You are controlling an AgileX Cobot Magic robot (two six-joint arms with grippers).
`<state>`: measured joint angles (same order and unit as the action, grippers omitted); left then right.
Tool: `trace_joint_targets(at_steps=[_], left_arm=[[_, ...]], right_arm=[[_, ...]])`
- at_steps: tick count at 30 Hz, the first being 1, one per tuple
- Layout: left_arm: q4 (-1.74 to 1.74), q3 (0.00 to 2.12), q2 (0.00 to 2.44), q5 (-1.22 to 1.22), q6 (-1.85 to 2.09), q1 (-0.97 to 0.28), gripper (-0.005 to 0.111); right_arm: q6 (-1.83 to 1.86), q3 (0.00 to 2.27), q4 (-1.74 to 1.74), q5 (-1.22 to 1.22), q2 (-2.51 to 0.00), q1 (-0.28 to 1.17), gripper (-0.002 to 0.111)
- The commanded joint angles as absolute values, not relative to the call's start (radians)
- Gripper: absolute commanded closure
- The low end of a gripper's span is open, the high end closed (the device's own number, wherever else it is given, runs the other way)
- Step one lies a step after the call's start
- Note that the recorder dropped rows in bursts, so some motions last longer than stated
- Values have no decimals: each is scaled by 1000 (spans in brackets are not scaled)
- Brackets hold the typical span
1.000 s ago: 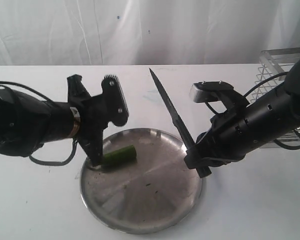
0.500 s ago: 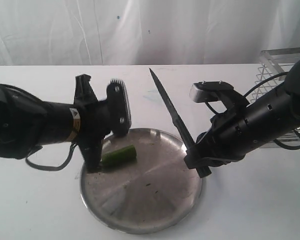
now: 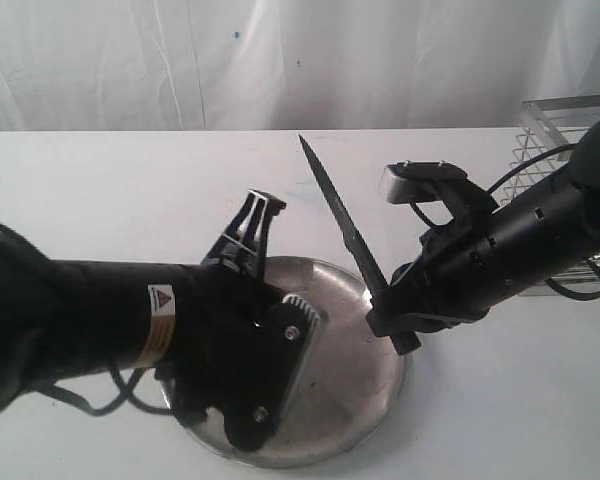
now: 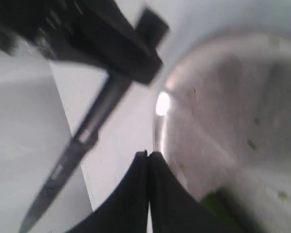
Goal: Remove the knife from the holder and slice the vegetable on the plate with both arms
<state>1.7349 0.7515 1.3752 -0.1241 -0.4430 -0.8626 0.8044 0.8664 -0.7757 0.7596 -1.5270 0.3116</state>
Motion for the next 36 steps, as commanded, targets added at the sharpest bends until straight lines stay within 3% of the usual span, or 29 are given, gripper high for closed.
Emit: trace_joint_targets(at_steps=[1,5,8,12,15,20,23,28,31,33,36], left_arm=[[1744,746,1292,-147,-605,-1017,107],[1681,750,1288,-87,-903,-1147,107],[1599,778,1288,255,-1106,-1201,107],[1326,909,1286,740,-803,-1170,107],[989,1038,1286,928,-460,-1037,107],[521,1130,1306,963,-40,-682,107],[242,1128,1318,985,223,-567,107],[-157,1128,1343,800,665,-556,107],[-156,1128,1401,726,782,-556,106],[-122,1128,1445,721,876,-556,100],[-66,1128,1531,689,917,-556,79]], right_arm=[[803,860,-790,754,-1519,313,108],[803,860,-790,754,-1519,313,108],[803,860,-790,754,-1519,313,108],[803,860,-790,754,-1519,313,108],[803,860,-790,754,-1519,313,108],[803,860,-790,754,-1519,313,108],[803,860,-790,754,-1519,313,108],[803,860,-783,757,-1519,313,108],[803,860,-773,762,-1519,313,108],[803,860,-766,764,-1519,313,108],[788,860,-762,764,-1519,313,108]])
